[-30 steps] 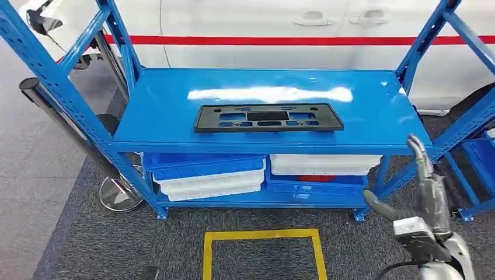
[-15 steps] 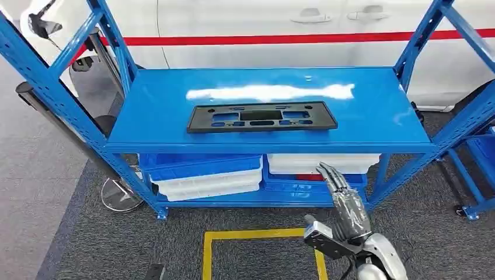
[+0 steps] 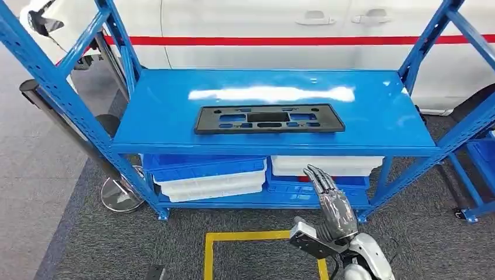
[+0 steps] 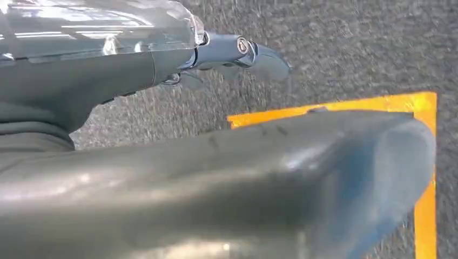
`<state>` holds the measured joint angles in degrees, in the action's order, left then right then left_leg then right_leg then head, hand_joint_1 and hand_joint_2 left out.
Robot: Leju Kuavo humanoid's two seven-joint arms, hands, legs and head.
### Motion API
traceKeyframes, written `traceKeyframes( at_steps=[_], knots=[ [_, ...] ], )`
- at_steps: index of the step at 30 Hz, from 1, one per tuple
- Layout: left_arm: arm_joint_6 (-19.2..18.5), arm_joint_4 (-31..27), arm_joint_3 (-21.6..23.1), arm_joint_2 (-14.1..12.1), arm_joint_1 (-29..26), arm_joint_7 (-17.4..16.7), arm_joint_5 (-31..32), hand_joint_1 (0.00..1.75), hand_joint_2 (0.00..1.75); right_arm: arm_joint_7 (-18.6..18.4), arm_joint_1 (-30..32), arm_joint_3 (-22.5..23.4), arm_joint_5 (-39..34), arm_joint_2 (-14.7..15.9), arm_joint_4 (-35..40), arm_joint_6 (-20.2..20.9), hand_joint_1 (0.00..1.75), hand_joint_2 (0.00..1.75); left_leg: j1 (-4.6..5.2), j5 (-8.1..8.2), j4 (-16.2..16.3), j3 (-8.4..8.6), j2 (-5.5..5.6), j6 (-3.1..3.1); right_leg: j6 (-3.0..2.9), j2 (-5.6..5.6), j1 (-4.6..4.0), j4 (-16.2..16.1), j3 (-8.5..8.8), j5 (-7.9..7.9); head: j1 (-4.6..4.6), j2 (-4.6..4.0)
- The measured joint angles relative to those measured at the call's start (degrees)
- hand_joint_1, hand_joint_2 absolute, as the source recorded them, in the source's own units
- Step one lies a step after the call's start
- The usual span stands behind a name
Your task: Take the parts from the cabinet and place them on the table.
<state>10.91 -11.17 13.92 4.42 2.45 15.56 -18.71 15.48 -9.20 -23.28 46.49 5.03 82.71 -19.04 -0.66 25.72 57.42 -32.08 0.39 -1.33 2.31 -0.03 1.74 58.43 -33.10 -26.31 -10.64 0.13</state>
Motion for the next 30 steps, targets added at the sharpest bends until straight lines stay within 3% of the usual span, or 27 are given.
traceKeyframes(
  at_steps=[1,4,5,6,7,9,10,11,14,15,16,17,19,20,21,22,24,25,26,27,29,30],
  knots=[
    [-0.1,0.0,0.0,0.0,0.1,0.0,0.0,0.00,0.00,0.3,-0.1,0.1,0.0,0.0,0.0,-0.4,0.00,1.75,0.10,-0.05,-0.1,0.05,0.00,-0.25,0.04,0.02,-0.08,1.8,-0.71,-1.29,0.00,-0.02],
    [-0.3,0.0,0.1,0.0,0.1,0.0,0.1,0.00,0.00,1.5,0.2,0.4,0.1,-0.1,0.1,-2.6,0.00,1.75,0.50,0.08,-0.1,-0.05,-0.09,-0.86,0.22,0.00,-0.18,15.6,-7.46,-7.75,0.00,0.00],
    [-0.4,0.0,0.1,0.0,0.1,0.0,0.2,0.00,0.00,1.8,0.3,0.7,0.3,-0.2,0.1,-3.8,0.00,1.75,0.66,0.12,0.0,-0.04,-0.06,-0.92,0.17,0.00,-0.22,18.3,-8.91,-8.04,0.00,0.00],
    [-0.4,0.1,0.2,0.0,0.0,0.0,0.2,0.00,0.00,2.2,0.4,0.9,0.7,-0.3,0.2,-5.1,0.00,1.75,0.75,0.19,0.1,0.04,-0.03,-1.00,0.01,0.00,-0.31,17.8,-8.90,-6.92,0.00,0.00],
    [-0.5,0.1,0.2,0.0,0.0,0.0,0.2,0.00,0.00,2.4,0.3,1.0,1.4,-0.3,0.3,-6.6,0.00,1.75,0.87,0.29,0.1,0.15,0.03,-1.03,-0.26,0.01,-0.45,14.9,-7.66,-4.76,0.00,0.00],
    [-0.6,0.1,0.3,0.0,0.1,0.0,0.2,0.00,0.00,2.6,0.0,1.2,2.6,-0.3,0.9,-9.2,0.00,1.75,1.12,0.56,0.2,0.60,0.08,-0.84,-1.22,0.00,-0.80,4.0,-2.39,0.64,0.00,0.00],
    [-0.6,0.1,0.4,0.2,0.1,0.0,0.2,0.00,0.00,2.6,-0.3,1.4,2.8,-0.3,1.1,-9.7,0.00,1.75,1.19,0.72,0.2,0.62,0.05,-0.70,-1.85,0.03,-1.18,0.7,-0.76,0.50,0.00,-0.02],
    [-0.6,0.1,0.5,0.2,0.2,0.0,0.2,0.00,0.00,2.6,-0.5,1.5,2.9,-0.5,1.3,-9.8,0.00,1.75,1.54,0.88,0.5,0.43,0.07,-0.41,-1.83,0.17,-1.32,0.1,-0.79,0.69,0.00,0.00],
    [-0.6,0.1,0.5,0.2,0.2,0.0,0.1,0.00,0.00,2.6,-0.6,1.8,3.4,-0.7,1.5,-10.9,0.00,1.75,1.23,0.97,0.1,0.51,-0.01,0.39,-2.35,0.05,-1.59,0.0,-0.85,0.59,0.00,0.00],
    [-0.6,0.1,0.5,0.1,0.3,0.0,0.0,0.00,0.00,2.6,-0.6,2.2,3.4,-0.8,1.6,-11.6,0.00,1.75,1.44,1.36,0.5,0.35,-0.03,0.82,-2.77,0.20,-0.77,-0.6,-0.37,0.85,-0.02,0.00],
    [-0.6,0.1,0.5,0.1,0.2,-0.1,0.0,0.00,0.00,2.6,-0.9,2.4,3.3,-1.0,1.6,-12.5,0.00,1.75,1.26,2.13,1.9,0.03,-0.08,1.28,-2.84,0.22,-0.80,-0.9,-0.06,0.84,-0.02,-0.02],
    [-0.5,0.1,0.5,0.1,0.3,-0.2,0.0,0.00,0.00,2.6,-1.4,2.6,3.0,-1.2,1.6,-13.1,0.00,1.75,1.03,4.12,5.3,-1.65,-0.05,1.57,-3.26,0.25,-0.74,-0.9,0.05,0.59,-0.02,-0.02],
    [-0.5,0.1,0.5,0.0,0.2,-0.5,-0.1,0.00,0.00,2.6,-2.1,3.2,2.7,-1.2,1.6,-13.6,0.00,1.75,0.54,7.99,14.7,-6.56,-0.06,2.07,-3.40,0.25,-0.77,-0.9,0.24,0.33,-0.02,0.00],
    [-0.5,0.2,0.5,0.0,0.1,-0.6,-0.1,0.00,0.00,2.6,-2.4,3.7,2.6,-1.2,1.5,-13.6,0.00,1.75,0.38,8.72,18.0,-8.47,-0.07,2.27,-3.37,0.25,-0.75,-0.8,0.31,0.20,-0.02,0.00],
    [-0.4,0.2,0.5,0.0,0.0,-0.7,-0.1,0.00,0.00,2.6,-2.8,4.0,2.5,-1.3,1.4,-13.6,0.00,1.75,0.12,7.73,18.4,-9.18,-0.07,2.43,-3.26,0.22,-0.72,-0.8,0.54,0.04,-0.02,0.00],
    [-0.4,0.2,0.5,0.0,-0.1,-0.7,-0.1,0.00,0.00,2.6,-3.2,4.3,2.5,-1.3,1.3,-13.7,0.00,1.75,-0.07,5.41,15.8,-8.27,-0.09,2.53,-3.11,0.16,-0.66,-0.8,0.88,-0.26,-0.02,0.00],
    [-0.4,0.3,0.5,0.0,0.0,-0.6,-0.1,0.00,0.00,2.6,-4.0,4.9,2.7,-1.4,1.1,-13.9,0.00,1.75,-0.17,-0.23,6.2,-3.90,-0.14,2.47,-2.66,0.14,-0.44,-0.8,1.84,-0.89,-0.02,0.00],
    [-0.4,0.3,0.5,0.0,0.0,-0.6,-0.1,0.00,0.00,2.6,-4.5,5.1,2.7,-1.5,1.0,-14.0,0.00,1.75,-0.16,-1.59,2.0,-2.13,-0.33,2.28,-2.35,0.15,-0.44,-0.8,2.18,-1.24,-0.02,0.00],
    [-0.4,0.3,0.5,0.0,0.1,-0.5,-0.1,0.00,0.00,2.6,-5.0,5.3,2.8,-1.6,0.9,-14.0,0.00,1.75,0.35,-0.24,0.7,-1.24,-0.36,1.96,-1.84,0.08,-0.78,-0.6,2.23,-1.56,-0.02,-0.02],
    [-0.5,0.3,0.5,0.0,0.2,-0.5,-0.1,0.00,0.00,2.6,-5.5,5.4,3.1,-1.7,0.7,-14.0,0.00,1.75,0.35,-0.06,0.8,-1.20,-0.24,1.24,-1.43,0.05,-0.74,-1.0,2.25,-1.51,-0.02,0.00],
    [-0.6,0.4,0.5,0.0,0.0,-0.5,-0.1,0.00,0.00,2.7,-5.9,5.4,4.4,-2.0,0.0,-14.0,0.00,1.75,0.27,0.18,0.5,-1.14,-0.15,0.45,-0.69,0.06,-0.83,-0.4,2.58,-1.07,-0.02,0.00],
    [-0.6,0.4,0.5,-0.1,0.0,-0.5,-0.1,0.00,0.00,2.7,-6.0,5.4,5.1,-2.2,-0.3,-14.0,0.00,1.75,0.14,0.17,0.2,-0.32,0.04,-0.06,-0.37,0.09,-0.61,-0.1,2.67,-1.39,-0.02,0.00]
  ],
)
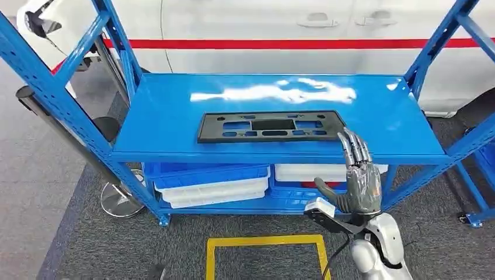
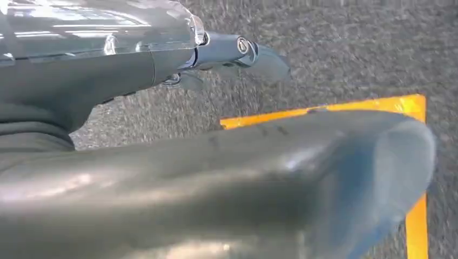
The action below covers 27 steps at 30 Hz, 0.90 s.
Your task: Take the parts from the cabinet and place them on the table.
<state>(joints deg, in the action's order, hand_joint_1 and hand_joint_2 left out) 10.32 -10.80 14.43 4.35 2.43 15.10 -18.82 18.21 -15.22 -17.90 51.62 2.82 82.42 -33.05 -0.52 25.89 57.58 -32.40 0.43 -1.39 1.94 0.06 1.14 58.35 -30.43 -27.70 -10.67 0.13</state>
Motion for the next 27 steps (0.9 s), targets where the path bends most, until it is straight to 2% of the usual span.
traceKeyframes(
  at_steps=[1,2,4,5,6,7,8,9,10,11,12,13,15,16,17,18,20,21,22,23,25,26,27],
  knots=[
    [0.0,0.0,0.0,0.0,0.0,0.0,0.0,0.00,0.00,0.0,-0.1,0.0,0.5,-0.1,-0.3,0.0,0.00,1.75,-0.05,0.10,-0.2,0.58,-0.02,-0.35,0.19,-0.02,0.12,1.2,-0.33,-0.44,0.02,-0.02],
    [0.0,0.0,0.0,0.0,0.1,0.0,0.0,0.00,0.00,0.0,-0.5,0.0,0.8,-0.2,-0.7,0.0,0.00,1.75,-0.01,0.32,-0.3,0.85,-0.02,-0.68,0.27,-0.03,0.15,3.9,-1.97,-1.59,0.04,0.00],
    [-0.1,0.0,0.0,0.0,0.2,0.0,0.0,0.00,0.00,0.0,-0.6,-0.1,1.0,-0.6,-1.4,0.0,0.00,1.75,0.15,0.90,-0.3,1.30,-0.02,-1.09,0.43,-0.03,0.11,13.1,-7.94,-5.14,0.02,0.00],
    [-0.2,0.0,0.0,0.0,0.1,0.0,0.0,0.00,0.00,0.0,-0.6,-0.1,1.2,-0.7,-2.0,0.0,0.00,1.75,0.30,1.28,-0.2,1.61,0.08,-1.18,0.47,-0.03,0.12,16.7,-10.71,-5.90,0.02,0.00],
    [-0.2,0.0,0.0,0.0,0.0,0.0,0.0,0.00,0.00,0.0,-0.6,-0.2,1.6,-0.7,-2.5,0.0,0.00,1.75,0.41,1.71,-0.2,2.11,0.18,-1.15,0.40,-0.03,0.11,17.7,-12.31,-5.38,0.02,0.00],
    [-0.3,0.0,0.0,0.0,-0.1,0.0,0.0,0.00,0.00,0.0,-0.6,-0.2,2.2,-0.9,-3.0,0.0,0.00,1.75,0.49,2.18,-0.2,2.79,0.26,-1.08,0.16,-0.03,0.07,16.2,-12.44,-3.75,0.02,0.00],
    [-0.3,0.0,0.0,0.0,-0.1,0.0,0.0,0.00,0.00,0.0,-0.8,-0.2,2.9,-1.1,-3.7,0.0,0.00,1.75,0.55,2.76,-0.2,3.62,0.34,-0.99,-0.10,-0.03,0.00,12.7,-11.56,-1.01,0.02,0.00],
    [-0.3,0.0,0.0,0.0,-0.1,0.0,0.0,0.00,0.00,-0.1,-1.1,-0.3,3.5,-1.3,-4.4,0.0,0.00,1.75,0.62,3.42,-0.2,4.61,0.38,-0.80,-0.50,-0.03,-0.19,7.6,-9.79,2.32,0.02,0.00],
    [-0.4,0.0,0.0,0.1,-0.1,0.0,0.0,0.00,0.00,-0.2,-1.4,-0.3,4.1,-1.5,-5.2,0.0,0.00,1.75,0.61,4.11,-0.3,5.35,0.37,-0.62,-1.18,-0.02,-0.49,2.6,-8.22,6.04,0.02,0.00],
    [-0.5,0.1,0.0,0.1,0.0,0.0,0.0,0.00,0.00,-0.6,-1.8,-0.4,4.8,-1.6,-6.2,0.0,0.00,1.75,0.82,4.70,0.0,5.72,0.34,-0.31,-1.50,-0.10,-1.02,1.1,-8.15,5.86,-0.02,-0.02],
    [-0.5,0.1,0.0,0.1,0.2,0.1,0.0,0.00,0.00,-0.8,-2.3,-0.7,5.6,-1.9,-7.3,0.1,0.00,1.75,0.83,5.07,-0.1,5.68,0.45,0.11,-1.73,-0.07,-1.01,1.1,-8.05,4.19,0.15,0.00],
    [-0.5,0.1,0.0,0.1,0.2,0.2,0.0,0.00,0.00,-1.1,-2.4,-0.8,6.3,-2.4,-7.8,0.3,0.00,1.75,0.83,5.47,-0.4,5.79,0.37,0.43,-2.03,-0.07,-1.02,1.1,-7.88,5.44,0.13,-0.02],
    [-0.5,0.1,0.0,0.1,0.2,0.3,0.0,0.00,0.00,-1.5,-2.9,-1.2,7.4,-2.8,-8.9,0.5,0.00,1.75,0.97,5.58,-0.3,7.01,0.35,1.06,-2.76,-0.11,-0.78,0.8,-7.02,4.77,0.13,0.00],
    [-0.5,0.1,0.0,0.0,0.3,0.3,0.0,0.00,0.00,-1.8,-3.3,-1.4,8.0,-3.1,-9.6,0.6,0.00,1.75,0.69,6.18,0.6,6.72,0.21,1.41,-2.96,-0.05,-0.60,0.4,-6.33,4.60,0.13,0.00],
    [-0.3,0.1,0.0,0.0,0.3,0.4,0.0,0.00,0.00,-1.9,-3.7,-1.7,8.7,-3.3,-10.6,0.7,0.00,1.75,0.69,6.68,3.3,5.59,0.06,1.69,-3.30,-0.04,-0.57,0.2,-5.86,4.33,0.13,-0.02],
    [-0.2,0.1,0.0,0.0,0.4,0.5,0.0,0.00,0.00,-2.1,-4.0,-1.8,9.3,-3.6,-11.5,0.7,0.00,1.75,0.54,7.87,7.3,3.20,0.04,1.99,-3.59,-0.04,-0.57,0.2,-5.58,4.06,0.13,0.00],
    [0.2,0.1,0.0,0.0,0.4,0.5,0.1,0.00,0.00,-2.4,-3.9,-2.2,10.6,-4.0,-13.0,0.7,0.00,1.75,0.28,11.38,15.3,-2.46,0.03,2.43,-3.70,-0.04,-0.61,0.3,-5.06,3.32,0.13,0.00],
    [0.2,0.1,0.0,0.0,0.3,0.5,0.1,0.00,0.00,-2.4,-3.9,-2.5,11.0,-4.2,-13.9,0.7,0.00,1.75,0.20,11.84,17.0,-4.47,0.03,2.58,-3.69,-0.11,-0.60,0.3,-4.66,2.94,0.13,0.00],
    [0.2,0.1,0.0,0.0,0.1,0.5,0.1,0.00,0.00,-2.4,-3.9,-2.6,11.1,-4.2,-14.3,0.7,0.00,1.75,0.14,10.69,16.3,-5.09,0.02,2.60,-3.66,-0.17,-0.60,0.3,-4.19,2.58,0.13,0.00],
    [0.2,0.1,0.0,0.0,0.1,0.5,0.1,0.00,0.00,-2.4,-3.9,-2.9,11.2,-4.4,-14.9,0.7,0.00,1.75,0.08,7.93,13.4,-4.80,0.00,2.55,-3.58,-0.27,-0.60,0.3,-3.56,2.13,0.13,0.00],
    [0.2,0.1,0.0,0.0,0.1,0.6,0.1,0.00,0.00,-2.4,-4.1,-3.1,11.7,-4.6,-15.7,0.7,0.00,1.75,0.06,-0.08,4.3,-2.46,-0.04,2.20,-3.29,-0.26,-0.60,0.3,-2.07,1.21,0.13,0.00],
    [0.2,0.2,0.0,0.0,0.0,0.6,0.1,0.00,0.00,-2.4,-4.3,-3.2,12.0,-4.7,-16.4,0.7,0.00,1.75,0.14,-1.58,1.8,-1.70,-0.07,1.89,-3.08,-0.20,-0.58,0.1,-1.80,0.87,0.13,0.00],
    [0.2,0.3,0.0,0.0,0.0,0.7,0.1,0.00,0.00,-2.4,-4.7,-3.5,12.3,-4.9,-17.2,0.7,0.00,1.75,0.64,1.17,1.4,-2.38,-0.16,1.65,-2.86,-0.35,-0.71,0.3,-1.61,0.83,0.11,-0.02]
  ],
)
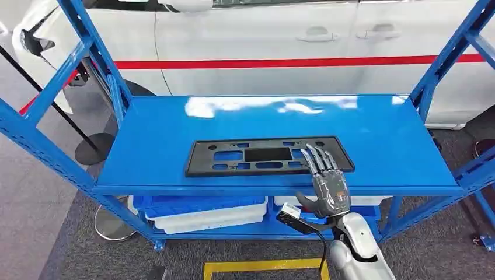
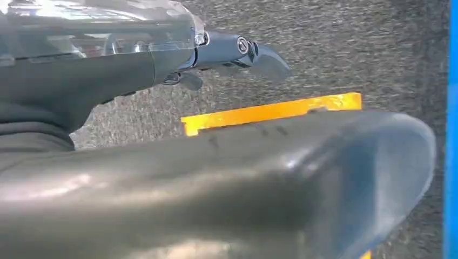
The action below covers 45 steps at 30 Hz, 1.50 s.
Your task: Take the parts from the cabinet and place them on the table.
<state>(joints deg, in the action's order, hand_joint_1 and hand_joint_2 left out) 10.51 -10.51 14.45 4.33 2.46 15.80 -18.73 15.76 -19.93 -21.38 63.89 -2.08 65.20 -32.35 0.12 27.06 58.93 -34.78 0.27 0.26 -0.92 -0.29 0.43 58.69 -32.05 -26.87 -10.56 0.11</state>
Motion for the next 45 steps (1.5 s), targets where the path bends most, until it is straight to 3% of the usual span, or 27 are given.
traceKeyframes(
  at_steps=[2,5,7,9,10,11,13,14,15,18,20,23,24,25,27,29,30,33,35,36,38,40,41,42,43,44,45],
  knots=[
    [0.0,0.0,0.0,0.0,0.1,0.2,0.0,0.00,0.00,-0.1,-0.2,-0.5,0.5,-0.4,-1.2,-0.1,0.00,1.75,0.04,-1.99,0.0,0.43,0.02,-0.92,0.87,0.01,-0.15,0.0,0.03,-0.55,0.00,0.02],
    [0.0,0.0,0.0,0.0,0.1,0.2,0.0,0.00,0.00,-0.1,-1.1,-1.1,0.9,-0.9,-2.4,-0.2,0.00,1.75,-0.53,-2.60,-1.1,0.98,-0.12,-1.88,1.60,0.07,-0.16,1.1,-0.30,-1.76,0.02,0.00],
    [0.0,0.0,0.0,0.1,0.3,0.2,0.0,0.00,0.00,-0.1,-1.8,-1.4,1.0,-1.1,-3.4,-0.2,0.00,1.75,-0.51,-2.50,-1.1,0.95,-0.11,-2.27,1.90,0.11,-0.04,9.3,-4.41,-6.15,0.02,0.02],
    [0.0,0.0,0.0,0.0,0.3,0.2,0.0,0.00,0.00,-0.1,-1.8,-1.5,1.0,-1.2,-4.2,-0.2,0.00,1.75,-0.43,-2.34,-1.0,0.98,-0.05,-2.47,2.10,0.11,-0.02,17.3,-8.87,-8.57,0.00,0.02],
    [0.0,0.0,0.0,0.0,0.2,0.2,0.0,0.00,0.00,-0.1,-1.8,-1.5,1.0,-1.3,-4.6,-0.2,0.00,1.75,-0.42,-2.22,-1.0,1.03,0.03,-2.45,2.12,0.12,0.00,18.1,-9.76,-7.89,0.00,0.02],
    [0.0,0.0,0.0,0.0,0.1,0.2,0.0,0.00,0.00,-0.1,-1.8,-1.6,1.0,-1.3,-4.8,-0.2,0.00,1.75,-0.41,-2.08,-0.9,1.17,0.12,-2.36,2.04,0.12,-0.01,16.0,-9.22,-5.74,0.00,0.00],
    [0.0,0.0,0.0,0.1,0.2,0.2,0.0,0.00,0.00,-0.2,-2.1,-1.7,1.0,-1.5,-5.1,-0.2,0.00,1.75,-0.40,-1.58,-0.7,1.74,0.21,-2.12,1.52,0.13,-0.03,6.0,-4.86,0.36,0.00,0.02],
    [0.0,0.0,0.0,0.1,0.2,0.2,0.0,0.00,0.00,-0.1,-2.3,-1.7,1.0,-1.5,-5.3,-0.2,0.00,1.75,-0.38,-1.33,-0.7,1.87,0.21,-1.88,1.19,0.17,-0.08,1.5,-3.02,2.08,0.02,0.02],
    [0.0,0.0,0.0,0.1,0.2,0.2,0.0,0.00,0.00,-0.2,-2.5,-1.8,1.0,-1.6,-5.4,-0.2,0.00,1.75,0.14,-1.11,-0.3,1.72,0.23,-1.53,1.10,0.17,-0.48,0.3,-2.39,1.31,0.02,0.02],
    [0.0,0.0,0.0,0.1,0.2,0.2,0.0,0.00,0.00,-0.2,-2.5,-1.9,1.0,-1.8,-5.8,-0.2,0.00,1.75,-0.11,-1.15,-0.8,1.84,0.18,-0.85,0.61,-0.03,-0.44,0.3,-2.60,1.28,0.00,0.00],
    [0.0,0.0,0.0,0.0,0.2,0.2,0.0,0.00,0.00,-0.2,-2.6,-2.0,1.0,-2.0,-5.8,-0.2,0.00,1.75,-0.02,-0.25,0.1,1.73,0.17,-0.21,-0.05,0.09,0.15,-0.6,-2.04,1.65,0.00,0.00],
    [0.0,0.0,0.0,0.0,0.2,0.2,0.0,0.00,0.00,-0.2,-2.8,-2.0,1.0,-2.4,-6.0,-0.2,0.00,1.75,-0.41,5.92,11.8,-3.77,0.08,0.64,-0.68,0.25,0.23,-0.6,-1.94,1.49,0.00,0.02],
    [0.0,0.0,0.0,0.0,0.1,0.2,0.0,0.00,0.00,-0.2,-2.8,-2.0,1.0,-2.4,-6.1,-0.2,0.00,1.75,-0.47,7.28,16.0,-5.88,0.07,0.85,-0.69,0.26,0.22,-0.6,-1.96,1.48,-0.02,0.02],
    [0.0,0.0,0.0,0.0,0.0,0.1,0.0,0.00,0.00,-0.2,-2.8,-2.1,1.0,-2.4,-6.3,-0.2,0.00,1.75,-0.55,7.15,17.7,-6.89,0.07,0.99,-0.69,0.26,0.22,-0.6,-1.94,1.45,0.00,0.02],
    [-0.2,0.0,0.0,0.0,0.0,0.0,-0.1,0.00,0.00,-0.2,-2.8,-2.3,1.0,-2.5,-6.6,-0.2,0.00,1.75,-0.69,3.13,12.4,-4.65,0.07,0.94,-0.57,0.17,0.22,-0.5,-1.72,1.33,0.00,0.02],
    [-0.2,0.0,0.0,0.0,0.1,-0.2,-0.1,0.00,0.00,-0.2,-3.1,-2.4,1.0,-2.8,-6.9,-0.1,0.00,1.75,-0.68,-2.03,1.7,0.60,0.06,0.41,-0.26,0.06,0.22,-0.4,-1.32,1.09,-0.02,0.00],
    [-0.3,0.0,0.0,0.0,0.1,-0.2,-0.1,0.00,0.00,-0.2,-3.5,-2.4,1.0,-2.9,-7.1,-0.1,0.00,1.75,-0.39,-1.38,-0.6,1.68,0.09,0.01,0.03,0.01,-0.09,-0.3,-1.36,0.96,0.00,0.00],
    [-0.5,0.0,0.0,0.0,0.2,-0.4,-0.1,0.00,0.00,-1.2,-5.5,-2.6,1.8,-3.6,-9.1,-0.3,0.00,1.75,-0.08,-1.61,-0.8,1.44,0.11,-0.67,0.92,-0.06,0.06,-0.5,-1.63,1.22,0.00,0.02],
    [-0.5,0.0,0.0,0.0,0.2,-0.6,0.0,0.00,0.00,-2.6,-7.3,-2.6,2.5,-4.1,-11.1,-0.5,0.00,1.75,-0.75,-2.28,-1.7,1.88,-0.04,-1.50,1.62,0.02,0.09,0.0,-1.69,0.75,0.00,0.02],
    [-0.5,0.0,0.0,0.1,0.3,-0.6,0.0,0.00,0.00,-3.0,-8.4,-2.6,2.7,-4.3,-12.1,-0.5,0.00,1.75,-0.71,-2.39,-1.9,1.90,0.02,-1.77,1.87,0.09,0.06,1.7,-2.48,-0.53,0.02,0.00],
    [-0.5,0.0,0.0,0.1,0.4,-0.7,0.0,0.00,0.00,-4.0,-10.6,-2.6,2.9,-4.6,-14.9,-0.7,0.00,1.75,-0.63,-2.44,-1.8,1.77,-0.06,-1.95,2.10,0.09,0.17,10.5,-6.78,-5.03,0.00,0.02],
    [-0.5,0.0,0.0,0.1,0.3,-0.9,0.0,0.00,0.00,-4.8,-11.9,-2.6,2.9,-4.9,-17.4,-0.9,0.00,1.75,-0.63,-2.41,-1.8,1.71,-0.04,-1.98,2.29,0.10,0.29,17.5,-10.35,-6.84,0.00,0.02],
    [-0.6,0.0,0.0,0.2,0.3,-0.9,0.1,0.00,0.00,-5.2,-12.4,-2.6,2.9,-5.1,-18.6,-1.1,0.00,1.75,-0.64,-2.39,-1.7,1.78,0.02,-1.97,2.33,0.13,0.39,17.1,-10.38,-5.67,0.02,0.02],
    [-0.6,0.0,0.1,0.2,0.3,-0.9,0.1,0.00,0.00,-5.7,-13.1,-2.6,3.0,-5.2,-19.6,-1.2,0.00,1.75,-0.65,-2.33,-1.7,1.86,0.07,-1.89,2.28,0.14,0.46,14.1,-9.10,-3.35,0.00,0.02],
    [-0.6,0.0,0.1,0.3,0.3,-0.9,0.2,0.00,0.00,-6.4,-14.0,-2.6,3.4,-5.5,-20.6,-1.3,0.00,1.75,-0.65,-2.19,-1.5,1.97,0.09,-1.69,2.12,0.17,0.49,8.3,-6.40,-0.15,0.00,0.02],
    [-0.6,0.0,0.2,0.3,0.4,-0.9,0.2,0.00,0.00,-7.1,-14.6,-2.6,3.8,-5.7,-21.2,-1.4,0.14,1.75,-0.66,-1.98,-1.3,2.03,0.10,-1.47,1.94,0.23,0.49,3.1,-3.86,2.23,0.02,0.02],
    [-0.6,0.0,0.3,0.3,0.4,-0.9,0.2,0.00,0.00,-7.7,-15.2,-2.6,4.1,-5.7,-21.9,-1.4,1.62,1.75,-0.46,-1.79,-1.1,1.85,0.11,-1.20,1.72,0.23,0.33,0.5,-2.52,1.68,0.00,0.00]
  ],
)
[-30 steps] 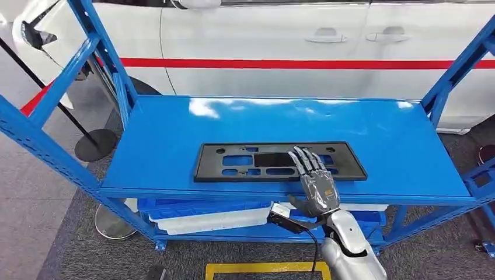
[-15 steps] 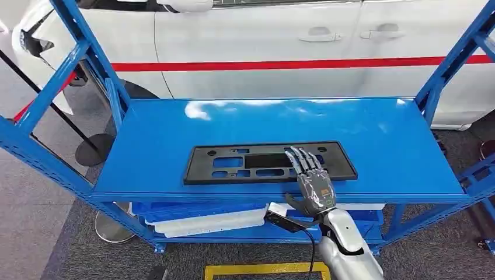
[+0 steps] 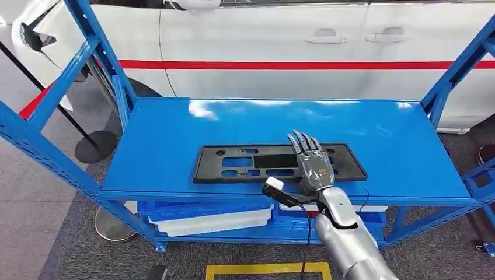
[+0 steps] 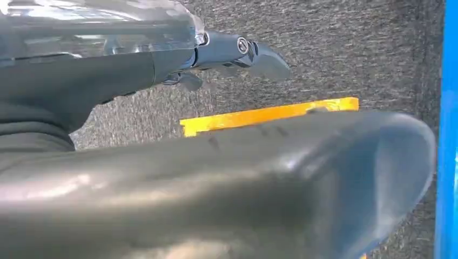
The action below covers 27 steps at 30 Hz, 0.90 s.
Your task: Take the parts from the cabinet and place them on the table.
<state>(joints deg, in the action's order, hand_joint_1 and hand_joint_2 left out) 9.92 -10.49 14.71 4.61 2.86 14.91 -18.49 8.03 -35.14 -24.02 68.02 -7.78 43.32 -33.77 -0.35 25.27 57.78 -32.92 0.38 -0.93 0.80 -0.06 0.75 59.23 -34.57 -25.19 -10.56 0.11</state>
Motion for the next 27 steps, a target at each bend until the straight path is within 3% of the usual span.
traceKeyframes(
  at_steps=[1,4,5,6,7,9,10,11,12,14,15,16,19,20,21,22,24,25,26,27],
  knots=[
    [0.1,0.0,0.1,0.0,0.1,-0.1,0.1,0.00,0.00,-0.4,-0.4,0.0,0.2,-0.3,-0.5,0.0,1.75,1.75,0.27,0.15,0.4,-0.26,0.03,0.24,-0.26,-0.05,-0.19,-0.6,-0.18,0.14,0.00,0.02],
    [0.0,0.0,0.3,0.0,0.0,-0.4,0.5,0.00,0.00,-2.0,-1.2,0.1,0.9,-0.4,-2.4,2.2,1.75,1.75,0.05,-0.02,0.0,-0.22,-0.01,1.26,-1.22,-0.15,-0.47,-0.6,-0.31,0.23,0.00,0.02],
    [0.0,0.0,0.3,0.0,0.0,-0.4,0.9,0.00,0.00,-2.9,-1.7,0.1,1.4,-0.7,-3.2,3.6,1.75,1.75,-0.04,0.46,0.2,-0.51,-0.03,1.53,-1.77,-0.08,0.02,-1.1,-0.12,0.56,-0.02,0.02],
    [-0.1,0.0,0.3,0.0,0.1,-0.4,1.0,0.00,0.00,-4.2,-2.5,0.1,2.2,-0.9,-4.2,5.0,1.75,1.75,-0.14,1.62,1.8,-0.94,-0.08,1.86,-1.93,-0.10,-0.01,-1.2,-0.09,0.60,-0.02,0.00],
    [-0.2,0.0,0.3,0.0,0.1,-0.4,1.0,0.00,0.00,-4.9,-3.3,0.1,2.7,-1.2,-5.0,5.8,1.75,1.75,-0.18,3.63,5.2,-2.47,-0.08,2.13,-2.29,-0.11,0.01,-1.2,-0.12,0.60,-0.02,0.02],
    [-0.4,0.0,0.6,0.0,0.1,-0.4,1.0,0.00,0.00,-6.6,-4.2,0.1,3.9,-1.5,-7.2,7.5,1.75,1.75,-0.32,7.85,14.8,-6.95,-0.08,2.54,-2.40,-0.03,-0.14,-1.1,-0.11,0.52,-0.02,0.02],
    [-0.4,0.0,0.7,0.0,0.0,-0.4,1.0,0.00,0.00,-7.0,-4.3,0.1,4.2,-1.6,-7.9,7.9,1.75,1.75,-0.31,8.70,18.2,-8.70,-0.08,2.60,-2.42,0.03,-0.21,-1.1,-0.11,0.50,0.00,0.02],
    [-0.4,0.0,0.9,0.1,-0.1,-0.4,1.0,0.00,0.00,-7.2,-4.8,0.1,4.4,-1.7,-8.4,8.1,1.75,1.75,-0.32,7.98,18.6,-9.04,-0.08,2.56,-2.44,0.02,-0.25,-1.1,-0.06,0.49,0.00,0.00],
    [-0.4,0.0,1.0,0.1,-0.1,-0.4,1.0,0.00,0.00,-7.4,-5.4,0.1,4.4,-1.8,-9.0,8.2,1.75,1.75,-0.31,5.94,16.0,-7.89,-0.08,2.43,-2.43,-0.03,-0.27,-1.1,0.04,0.47,-0.02,0.02],
    [-0.4,0.0,1.2,0.1,0.0,-0.3,1.0,0.00,0.00,-7.4,-6.3,0.1,4.5,-2.1,-10.1,8.3,1.75,1.75,-0.29,0.68,5.6,-2.74,-0.08,1.84,-2.25,-0.13,-0.35,-1.1,0.43,0.35,-0.02,0.02],
    [-0.3,0.0,1.2,0.0,0.0,-0.4,1.0,0.00,0.00,-7.3,-6.5,0.1,4.4,-2.1,-10.4,8.2,1.75,1.75,-0.21,-0.50,1.1,-0.52,-0.10,1.33,-2.14,-0.11,-0.35,-1.1,0.54,0.28,0.00,0.02],
    [-0.3,0.0,1.2,0.0,0.1,-0.4,1.0,0.00,0.00,-7.0,-6.7,0.3,4.1,-2.1,-10.8,8.0,1.75,1.75,0.20,0.15,-0.1,0.06,-0.13,1.07,-1.76,-0.16,-0.77,-0.9,0.37,0.16,-0.02,0.02],
    [-0.1,0.0,1.2,0.0,0.0,-0.5,0.9,0.00,0.00,-5.5,-6.0,0.9,2.8,-2.2,-11.6,7.3,1.75,1.75,0.45,-0.03,0.1,-0.21,-0.05,0.40,-0.86,-0.20,-0.41,-1.2,0.36,0.44,-0.02,0.02],
    [-0.1,0.0,1.2,0.1,0.0,-0.5,0.9,0.00,0.00,-4.8,-5.9,1.2,2.3,-2.2,-11.6,7.0,1.75,1.75,-0.08,-0.51,-0.6,0.05,-0.07,-0.17,-0.38,-0.23,-0.71,-1.1,0.38,0.35,0.00,0.02],
    [-0.1,0.0,1.2,0.1,0.1,-0.4,0.9,0.00,0.00,-4.0,-5.9,1.7,1.5,-2.2,-11.5,6.5,1.75,1.75,-0.17,-0.78,-0.9,0.25,-0.27,-0.41,-0.12,-0.23,-0.43,-0.1,0.10,-0.51,0.02,0.02],
    [0.0,0.0,1.2,0.1,0.1,-0.3,0.9,0.00,0.00,-3.1,-5.8,2.2,0.7,-2.1,-11.3,6.3,1.75,1.75,-0.21,-0.82,-0.9,0.18,-0.33,-0.69,0.02,-0.18,-0.45,2.6,-1.20,-2.52,0.02,0.00],
    [0.0,0.0,1.2,0.1,0.0,-0.3,0.9,0.00,0.00,-1.8,-4.9,3.1,-0.5,-2.1,-10.6,5.8,1.75,1.75,-0.19,-0.81,-0.9,0.05,-0.33,-0.80,0.42,-0.19,-0.32,12.3,-5.81,-7.24,0.00,0.02],
    [0.1,0.0,1.2,0.1,0.0,-0.3,0.9,0.00,0.00,-0.9,-4.5,3.4,-1.4,-2.1,-10.0,5.6,1.75,1.75,-0.19,-0.80,-0.8,0.01,-0.34,-0.81,0.57,-0.19,-0.30,16.2,-7.76,-8.37,0.02,0.02],
    [0.1,0.0,1.2,0.1,-0.1,-0.1,0.8,0.00,0.00,0.4,-3.9,3.8,-3.2,-2.0,-9.0,5.6,1.75,1.75,-0.21,-0.77,-0.8,0.06,-0.33,-0.82,0.66,-0.18,-0.22,17.5,-8.55,-8.09,0.02,0.02],
    [0.1,0.0,1.2,0.2,-0.1,0.1,0.8,0.00,0.00,2.4,-3.2,4.4,-6.0,-1.9,-7.4,5.7,1.75,1.75,-0.24,-0.66,-0.8,0.20,-0.31,-0.73,0.68,-0.17,-0.08,15.8,-7.83,-6.39,0.02,0.02]
  ],
)
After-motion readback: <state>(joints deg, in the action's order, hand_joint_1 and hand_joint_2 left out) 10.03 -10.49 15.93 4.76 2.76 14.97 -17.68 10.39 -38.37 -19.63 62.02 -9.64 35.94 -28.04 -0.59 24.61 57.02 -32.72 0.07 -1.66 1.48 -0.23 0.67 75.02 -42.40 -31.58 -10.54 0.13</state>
